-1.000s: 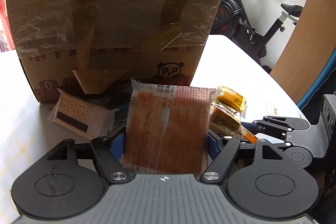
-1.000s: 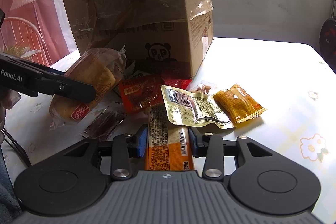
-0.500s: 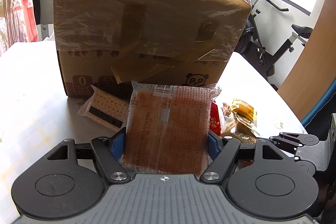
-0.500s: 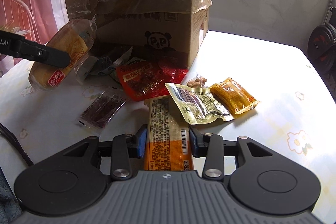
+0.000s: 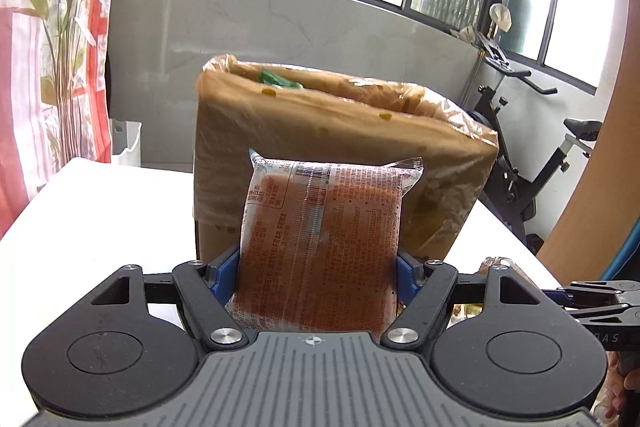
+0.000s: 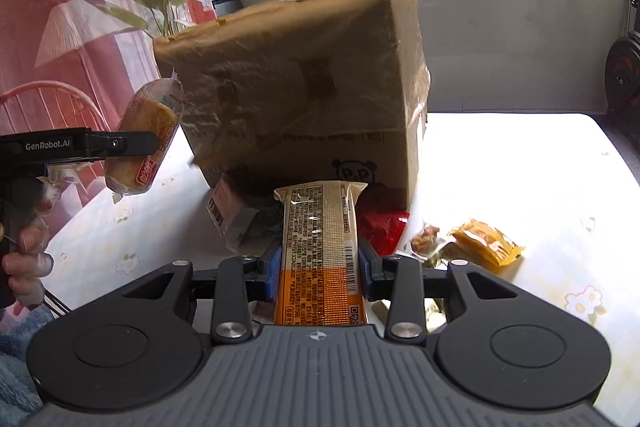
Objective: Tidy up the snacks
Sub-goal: 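Lower both snacks into the box and open both tools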
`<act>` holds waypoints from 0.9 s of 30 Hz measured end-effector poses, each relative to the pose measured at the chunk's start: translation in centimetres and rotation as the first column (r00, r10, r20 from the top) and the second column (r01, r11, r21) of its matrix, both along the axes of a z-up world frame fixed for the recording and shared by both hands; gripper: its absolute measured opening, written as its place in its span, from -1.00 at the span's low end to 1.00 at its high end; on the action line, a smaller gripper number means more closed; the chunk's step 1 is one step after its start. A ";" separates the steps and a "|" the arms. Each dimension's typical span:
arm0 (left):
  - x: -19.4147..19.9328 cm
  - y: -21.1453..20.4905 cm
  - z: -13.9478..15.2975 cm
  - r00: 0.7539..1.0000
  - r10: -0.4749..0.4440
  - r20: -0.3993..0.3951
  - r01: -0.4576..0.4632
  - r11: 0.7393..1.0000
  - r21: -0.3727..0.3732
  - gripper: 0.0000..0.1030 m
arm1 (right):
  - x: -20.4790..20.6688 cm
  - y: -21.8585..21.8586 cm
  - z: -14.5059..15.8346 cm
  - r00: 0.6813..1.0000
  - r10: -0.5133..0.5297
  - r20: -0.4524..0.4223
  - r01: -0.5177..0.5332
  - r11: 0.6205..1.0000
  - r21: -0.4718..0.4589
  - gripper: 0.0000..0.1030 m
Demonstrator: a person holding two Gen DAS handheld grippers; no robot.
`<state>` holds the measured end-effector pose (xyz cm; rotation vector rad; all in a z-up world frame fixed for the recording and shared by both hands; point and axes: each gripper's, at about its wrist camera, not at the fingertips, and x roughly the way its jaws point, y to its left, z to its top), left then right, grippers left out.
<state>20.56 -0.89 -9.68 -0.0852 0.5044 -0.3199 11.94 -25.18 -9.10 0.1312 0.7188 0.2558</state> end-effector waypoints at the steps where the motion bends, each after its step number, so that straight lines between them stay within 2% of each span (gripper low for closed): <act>1: 0.1 0.3 0.8 1.000 0.004 0.016 -0.004 1.000 -0.001 0.48 | 0.4 0.1 0.9 1.000 0.001 0.026 -0.001 1.000 0.004 -0.26; 7: 2.1 0.9 5.6 0.994 0.005 0.106 -0.006 1.000 0.004 0.48 | 4.2 0.6 7.1 0.981 0.003 0.196 -0.008 1.000 0.023 -0.26; 12: 6.4 -0.4 8.8 0.992 0.001 0.130 -0.001 1.000 0.006 0.48 | 9.7 1.0 10.1 0.962 0.003 0.272 0.001 1.000 -0.015 -0.26; 16: 10.8 -2.2 9.7 0.992 0.015 0.123 -0.019 0.999 0.032 0.48 | 14.5 1.1 10.1 0.961 -0.029 0.276 0.037 0.999 -0.027 -0.26; 20: 14.0 -3.7 9.3 0.993 0.027 0.118 -0.037 0.996 0.083 0.48 | 18.3 0.8 9.1 0.963 -0.088 0.256 0.099 0.995 -0.033 -0.26; 22: 15.7 -4.3 8.7 0.996 0.019 0.089 -0.029 0.993 0.113 0.49 | 19.4 0.5 8.3 0.965 -0.117 0.233 0.131 0.990 -0.045 -0.23; 24: 17.0 -4.3 8.2 0.998 0.033 0.048 -0.038 0.992 0.121 0.51 | 20.1 0.5 7.6 0.966 -0.132 0.225 0.156 0.983 -0.093 -0.11; 26: 17.0 -3.8 7.9 0.998 0.055 0.030 -0.058 0.993 0.100 0.58 | 20.0 0.3 7.3 0.968 -0.121 0.220 0.147 0.983 -0.108 0.23; 27: 16.9 -3.1 7.8 0.997 0.069 0.027 -0.071 0.994 0.078 0.66 | 19.6 0.1 7.3 0.968 -0.116 0.225 0.141 0.985 -0.097 0.27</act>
